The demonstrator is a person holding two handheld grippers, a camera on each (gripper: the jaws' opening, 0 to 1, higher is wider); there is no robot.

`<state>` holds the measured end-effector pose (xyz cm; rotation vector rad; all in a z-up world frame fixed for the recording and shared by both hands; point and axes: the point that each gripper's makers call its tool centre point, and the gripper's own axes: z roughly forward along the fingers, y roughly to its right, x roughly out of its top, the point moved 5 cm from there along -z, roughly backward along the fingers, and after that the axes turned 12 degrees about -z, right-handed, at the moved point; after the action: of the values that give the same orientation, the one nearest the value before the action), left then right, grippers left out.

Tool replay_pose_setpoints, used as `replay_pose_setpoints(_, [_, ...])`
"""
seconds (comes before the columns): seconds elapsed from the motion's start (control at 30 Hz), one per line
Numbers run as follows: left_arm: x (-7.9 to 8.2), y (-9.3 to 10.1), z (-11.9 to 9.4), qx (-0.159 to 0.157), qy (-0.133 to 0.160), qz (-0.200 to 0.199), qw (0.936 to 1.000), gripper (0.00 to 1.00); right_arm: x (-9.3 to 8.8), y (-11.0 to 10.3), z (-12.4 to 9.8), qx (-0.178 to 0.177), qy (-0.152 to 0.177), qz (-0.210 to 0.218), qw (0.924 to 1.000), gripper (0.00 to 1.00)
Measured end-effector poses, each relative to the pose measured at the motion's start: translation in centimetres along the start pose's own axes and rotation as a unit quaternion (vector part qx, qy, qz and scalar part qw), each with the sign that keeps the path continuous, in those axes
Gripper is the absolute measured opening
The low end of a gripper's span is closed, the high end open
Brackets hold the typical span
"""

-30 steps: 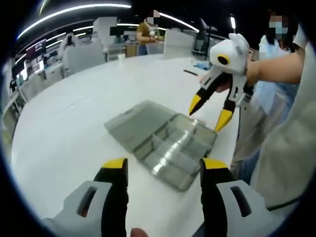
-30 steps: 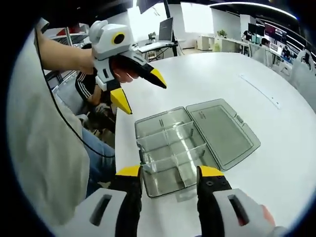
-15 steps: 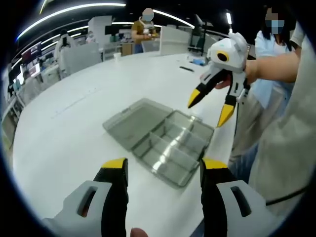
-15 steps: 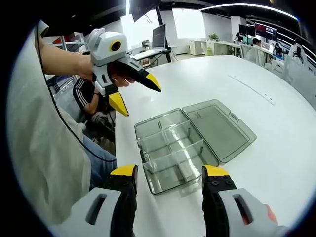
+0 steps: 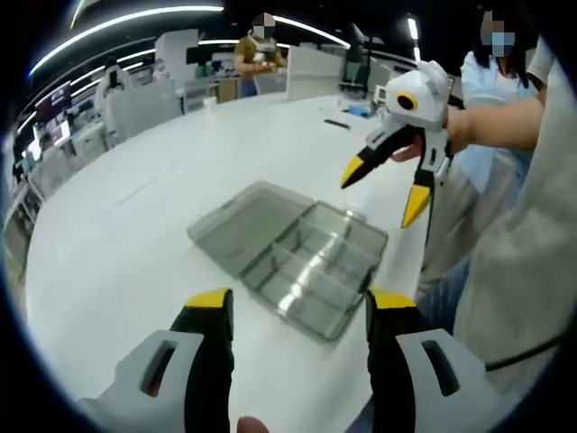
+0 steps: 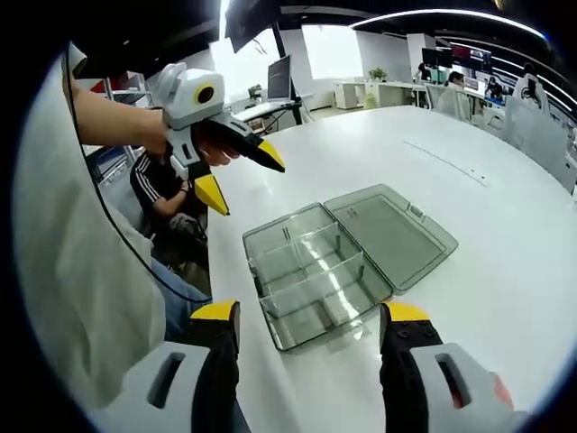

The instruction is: Insert the divider into the dual guide fixture by aligning both edges with the guide slots and pushing it downward to the bottom, including one-sided entry, uneven engagement, binding, and posture correction.

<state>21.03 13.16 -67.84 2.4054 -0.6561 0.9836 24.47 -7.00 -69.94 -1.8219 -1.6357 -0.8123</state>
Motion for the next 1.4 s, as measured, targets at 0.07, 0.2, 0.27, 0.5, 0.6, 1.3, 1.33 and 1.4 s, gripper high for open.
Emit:
replay_pose_setpoints(0.07, [0.1,0.1,0.0,-0.002,0.000,0.000,1.0000,0.58,0.0,0.0,-0.1,-0.002,0.003,0.001,1.0000,0.63])
replay_pose_setpoints(0.2, [0.3,0.3,0.1,-0.004,0.001,0.002,1.0000,0.60,-0.2,0.1,-0.4,-0.006,0.005,0.003,1.0000,0.67])
replay_pose_setpoints(0.27, [0.4,0.4,0.2,-0.006,0.001,0.002,1.0000,0.61,-0.3,0.1,-0.5,-0.009,0.004,0.000,0.9999,0.69])
replay_pose_setpoints(0.5, [0.6,0.7,0.3,-0.013,-0.002,0.006,0.9999,0.66,-0.4,0.3,-1.0,-0.019,0.011,0.004,0.9997,0.73])
replay_pose_setpoints(0.6, [0.6,0.7,0.4,-0.012,-0.003,0.008,0.9999,0.68,-0.3,0.2,-1.2,-0.021,0.015,0.005,0.9997,0.74])
replay_pose_setpoints(1.3, [0.6,-1.3,-1.6,0.002,-0.025,0.041,0.9988,0.71,-0.4,0.1,-1.8,-0.026,0.017,0.002,0.9995,0.74])
replay_pose_setpoints(1.33, [0.4,-1.7,-1.9,0.005,-0.031,0.047,0.9984,0.71,-0.4,0.1,-1.8,-0.025,0.017,0.003,0.9995,0.74])
replay_pose_setpoints(1.4, [0.1,-2.2,-2.2,0.009,-0.037,0.051,0.9980,0.71,-0.4,0.0,-1.8,-0.025,0.015,0.002,0.9996,0.74])
